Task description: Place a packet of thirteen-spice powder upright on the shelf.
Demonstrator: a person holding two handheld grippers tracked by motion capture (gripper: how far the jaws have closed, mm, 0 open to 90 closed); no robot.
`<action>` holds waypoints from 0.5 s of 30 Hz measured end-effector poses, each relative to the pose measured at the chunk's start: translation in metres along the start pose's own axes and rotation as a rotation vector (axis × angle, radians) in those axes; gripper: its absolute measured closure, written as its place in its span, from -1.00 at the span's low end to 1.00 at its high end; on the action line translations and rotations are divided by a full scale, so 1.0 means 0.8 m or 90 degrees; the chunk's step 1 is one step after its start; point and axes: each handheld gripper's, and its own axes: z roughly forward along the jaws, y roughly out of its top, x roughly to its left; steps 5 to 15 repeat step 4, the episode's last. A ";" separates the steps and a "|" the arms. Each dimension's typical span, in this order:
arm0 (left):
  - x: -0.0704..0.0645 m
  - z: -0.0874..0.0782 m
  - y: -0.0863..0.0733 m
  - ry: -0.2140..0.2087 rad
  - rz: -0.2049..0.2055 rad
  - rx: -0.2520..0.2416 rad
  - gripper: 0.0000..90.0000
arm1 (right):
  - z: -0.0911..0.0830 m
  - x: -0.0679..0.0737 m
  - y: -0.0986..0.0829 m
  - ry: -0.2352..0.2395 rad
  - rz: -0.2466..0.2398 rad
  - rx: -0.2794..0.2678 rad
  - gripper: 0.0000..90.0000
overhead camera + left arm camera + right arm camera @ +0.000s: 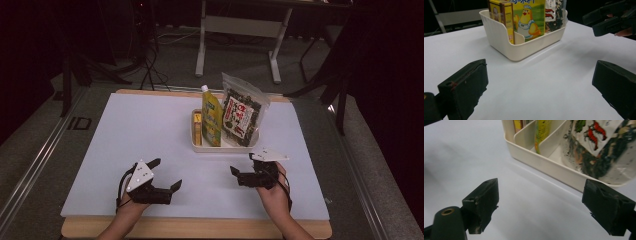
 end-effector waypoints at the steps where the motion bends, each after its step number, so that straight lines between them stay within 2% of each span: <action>1: 0.000 0.000 0.000 0.000 0.000 0.000 -0.99 | -0.001 0.000 0.000 0.000 0.001 -0.003 -0.69; 4: 0.000 -0.001 0.001 0.000 0.001 -0.001 -0.99 | -0.003 -0.002 0.000 -0.012 -0.006 -0.003 -0.69; 15: 0.000 -0.001 0.001 0.000 0.001 -0.001 -0.99 | -0.003 -0.002 0.000 -0.012 -0.006 -0.003 -0.69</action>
